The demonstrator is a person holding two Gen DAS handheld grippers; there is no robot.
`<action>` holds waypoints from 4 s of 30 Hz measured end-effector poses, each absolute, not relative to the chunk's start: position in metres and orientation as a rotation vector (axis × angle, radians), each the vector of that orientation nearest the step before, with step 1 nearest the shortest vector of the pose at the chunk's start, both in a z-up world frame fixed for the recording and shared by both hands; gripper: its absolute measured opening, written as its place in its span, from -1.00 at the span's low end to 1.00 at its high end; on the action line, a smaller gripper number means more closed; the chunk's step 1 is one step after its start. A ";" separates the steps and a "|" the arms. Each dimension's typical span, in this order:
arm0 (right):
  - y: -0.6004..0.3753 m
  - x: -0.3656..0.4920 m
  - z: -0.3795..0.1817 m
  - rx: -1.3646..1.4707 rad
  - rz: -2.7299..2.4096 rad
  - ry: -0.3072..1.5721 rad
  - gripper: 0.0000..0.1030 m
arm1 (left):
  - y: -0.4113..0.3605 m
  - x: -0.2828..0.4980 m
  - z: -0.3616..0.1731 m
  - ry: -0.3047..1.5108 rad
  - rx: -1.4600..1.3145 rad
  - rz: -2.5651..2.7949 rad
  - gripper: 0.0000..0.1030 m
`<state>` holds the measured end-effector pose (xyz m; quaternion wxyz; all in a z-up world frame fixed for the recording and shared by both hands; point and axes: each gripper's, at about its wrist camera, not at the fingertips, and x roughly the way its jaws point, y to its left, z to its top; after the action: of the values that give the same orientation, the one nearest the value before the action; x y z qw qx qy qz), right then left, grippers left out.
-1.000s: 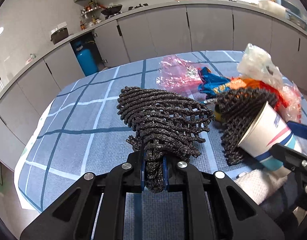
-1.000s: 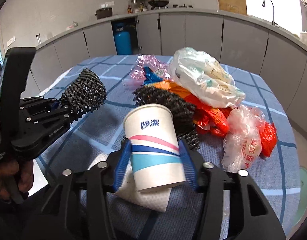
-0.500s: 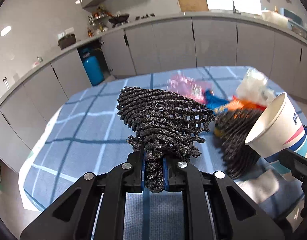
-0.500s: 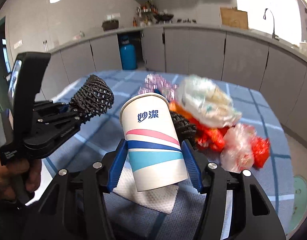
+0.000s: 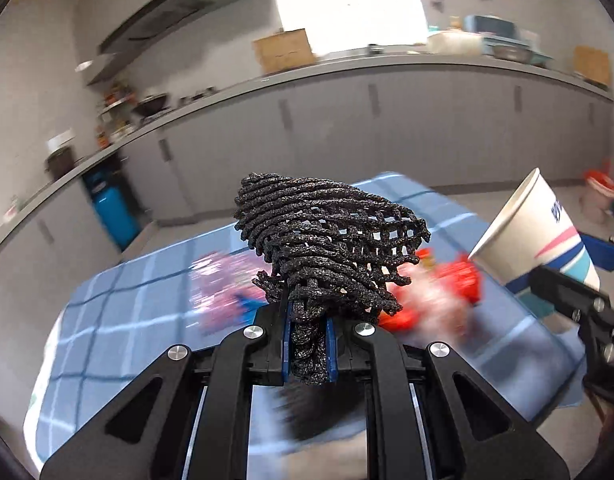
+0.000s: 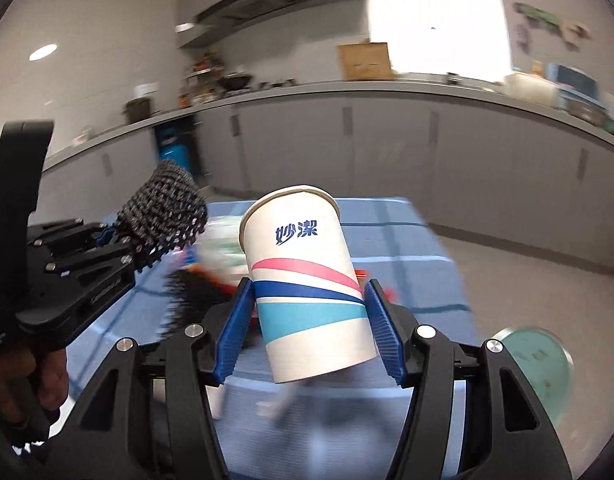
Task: Collect trash
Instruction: 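Carry the mesh net and paper cup over the teal bucket with both tools, then open both tools to drop the net and cup into the bucket, then return to the table and grasp the white paper towel with the left tool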
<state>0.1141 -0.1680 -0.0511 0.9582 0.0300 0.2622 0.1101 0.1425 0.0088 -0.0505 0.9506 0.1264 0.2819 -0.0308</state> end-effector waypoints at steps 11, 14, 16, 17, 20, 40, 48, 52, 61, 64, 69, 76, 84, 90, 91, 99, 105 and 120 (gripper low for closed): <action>-0.301 0.124 -0.081 0.155 -0.106 0.575 0.12 | -0.129 0.165 -0.066 0.579 0.358 -0.347 -0.73; -0.329 0.122 -0.097 0.175 -0.164 0.599 0.13 | -0.155 0.167 -0.073 0.591 0.373 -0.397 -0.73; -0.345 0.125 -0.106 0.186 -0.196 0.617 0.13 | -0.172 0.169 -0.079 0.604 0.381 -0.429 -0.73; -0.351 0.126 -0.110 0.193 -0.206 0.621 0.14 | -0.178 0.171 -0.082 0.608 0.387 -0.441 -0.73; -0.373 0.127 -0.125 0.205 -0.251 0.640 0.14 | -0.200 0.177 -0.095 0.622 0.409 -0.466 -0.73; -0.435 0.145 -0.175 0.245 -0.353 0.665 0.52 | -0.281 0.196 -0.138 0.678 0.463 -0.587 0.05; -0.434 0.140 -0.176 0.259 -0.364 0.661 0.64 | -0.279 0.197 -0.143 0.695 0.473 -0.562 0.39; -0.433 0.133 -0.175 0.285 -0.376 0.661 0.66 | -0.275 0.193 -0.138 0.685 0.472 -0.548 0.52; -0.409 0.126 -0.167 0.290 -0.350 0.649 0.76 | -0.250 0.179 -0.119 0.655 0.459 -0.514 0.66; -0.394 0.129 -0.162 0.287 -0.319 0.647 0.76 | -0.234 0.175 -0.108 0.635 0.454 -0.494 0.66; -0.361 0.134 -0.149 0.262 -0.251 0.637 0.81 | -0.195 0.169 -0.090 0.600 0.436 -0.431 0.70; -0.338 0.133 -0.132 0.258 -0.236 0.612 0.82 | -0.113 0.163 -0.073 0.586 0.400 -0.280 0.72; -0.345 0.106 -0.115 0.264 -0.322 0.589 0.84 | -0.025 0.155 -0.074 0.623 0.381 -0.085 0.72; -0.322 0.103 -0.114 0.247 -0.285 0.600 0.87 | 0.040 0.152 -0.091 0.700 0.344 0.065 0.72; -0.313 0.105 -0.115 0.247 -0.262 0.607 0.87 | 0.048 0.152 -0.091 0.704 0.336 0.081 0.72; -0.222 0.113 -0.121 0.216 -0.035 0.652 0.88 | 0.098 0.131 -0.091 0.732 0.294 0.176 0.72; -0.172 0.098 -0.126 0.167 0.076 0.679 0.88 | 0.098 0.110 -0.110 0.805 0.244 0.120 0.72; -0.157 0.073 -0.123 0.153 0.076 0.652 0.91 | 0.065 0.109 -0.144 0.893 0.234 -0.016 0.72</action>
<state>0.0730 -0.1572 -0.1232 0.9438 0.0748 0.3198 0.0374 0.1088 0.0652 -0.1437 0.8952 0.1128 0.4310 -0.0076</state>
